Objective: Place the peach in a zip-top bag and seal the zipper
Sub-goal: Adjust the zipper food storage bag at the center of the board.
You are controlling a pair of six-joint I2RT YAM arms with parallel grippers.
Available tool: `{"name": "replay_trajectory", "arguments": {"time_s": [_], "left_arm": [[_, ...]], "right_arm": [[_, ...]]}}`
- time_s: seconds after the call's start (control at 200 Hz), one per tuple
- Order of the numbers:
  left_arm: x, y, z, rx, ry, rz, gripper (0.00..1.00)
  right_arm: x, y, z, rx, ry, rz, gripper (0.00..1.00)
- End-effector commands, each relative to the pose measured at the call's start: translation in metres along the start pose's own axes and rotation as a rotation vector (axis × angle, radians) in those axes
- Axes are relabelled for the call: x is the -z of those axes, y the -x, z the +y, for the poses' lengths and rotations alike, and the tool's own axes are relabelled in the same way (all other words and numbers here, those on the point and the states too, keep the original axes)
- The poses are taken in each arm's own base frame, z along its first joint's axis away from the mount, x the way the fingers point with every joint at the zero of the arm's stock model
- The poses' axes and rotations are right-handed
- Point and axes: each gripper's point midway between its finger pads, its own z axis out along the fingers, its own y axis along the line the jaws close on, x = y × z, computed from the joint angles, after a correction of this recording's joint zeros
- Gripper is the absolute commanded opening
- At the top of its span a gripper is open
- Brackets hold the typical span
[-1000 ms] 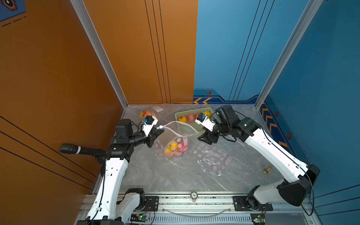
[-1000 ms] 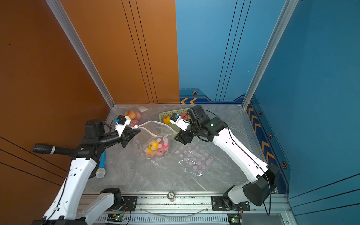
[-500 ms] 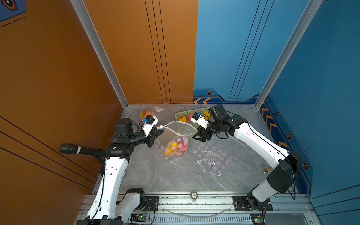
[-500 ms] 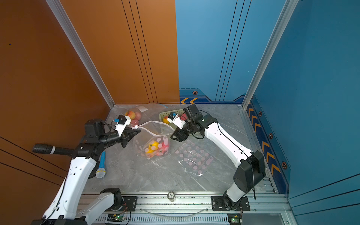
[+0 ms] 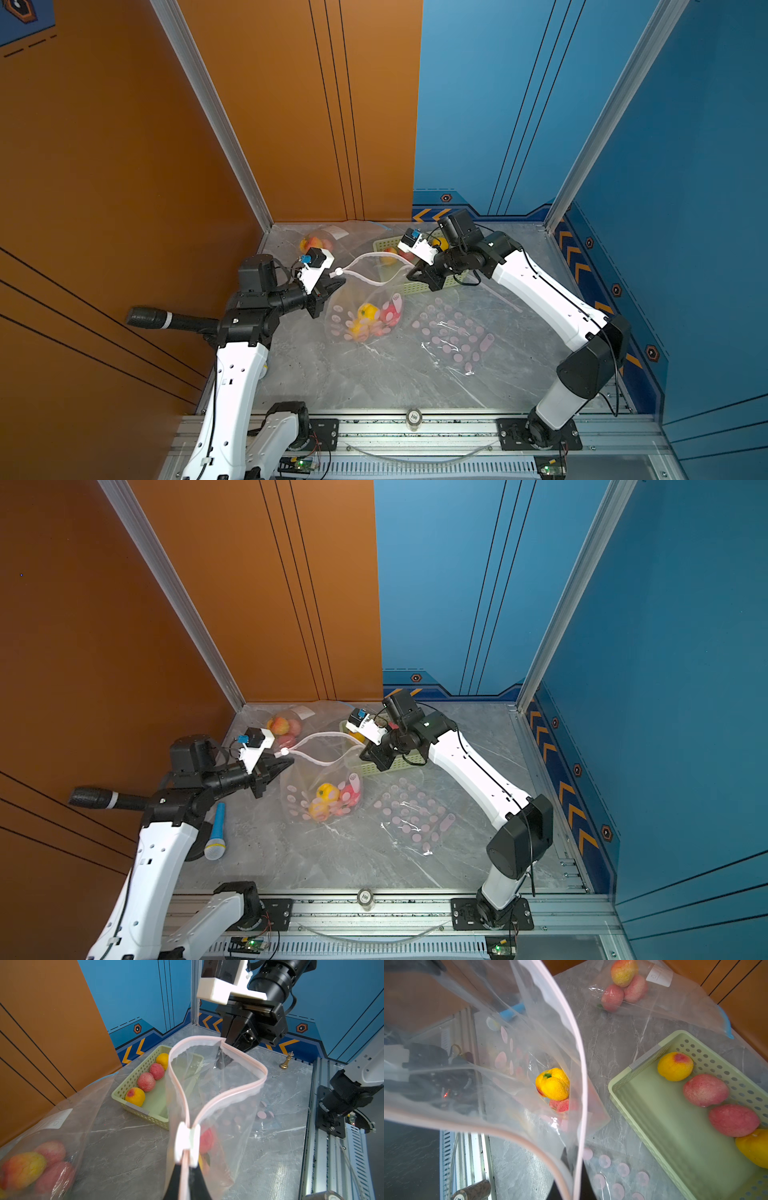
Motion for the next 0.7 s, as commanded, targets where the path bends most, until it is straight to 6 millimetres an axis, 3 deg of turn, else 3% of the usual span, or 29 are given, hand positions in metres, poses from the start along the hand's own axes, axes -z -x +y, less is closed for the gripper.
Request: {"name": "replay_trajectory", "arguments": {"time_s": [0.0,0.135,0.33,0.42,0.466,0.496,0.606,0.691], "left_arm": [[0.007,0.003,0.005,-0.016,0.038,-0.001,0.0],[0.012,0.006,0.014,-0.017,0.073,-0.006,0.0],[0.018,0.012,0.017,-0.023,0.075,-0.025,0.0],[0.018,0.016,0.013,-0.029,0.054,-0.039,0.0],[0.018,0.018,0.011,-0.028,0.048,-0.044,0.0],[0.018,0.018,0.009,-0.023,0.038,-0.047,0.0],[0.015,0.02,0.001,-0.029,0.003,-0.054,0.0],[0.013,0.018,-0.001,-0.029,-0.007,-0.051,0.0]], "right_arm": [[0.04,0.002,0.011,0.067,-0.062,0.018,0.0],[0.065,-0.002,0.014,0.111,-0.107,0.022,0.0],[0.077,-0.006,0.01,0.115,-0.157,0.041,0.0],[0.076,-0.008,0.011,0.102,-0.157,0.044,0.22],[0.075,-0.008,0.011,0.097,-0.156,0.045,0.41],[0.075,-0.007,0.011,0.089,-0.16,0.042,0.48],[0.079,0.006,0.019,0.102,-0.175,-0.004,0.57],[0.084,0.029,0.029,0.119,-0.201,-0.099,0.62]]}}
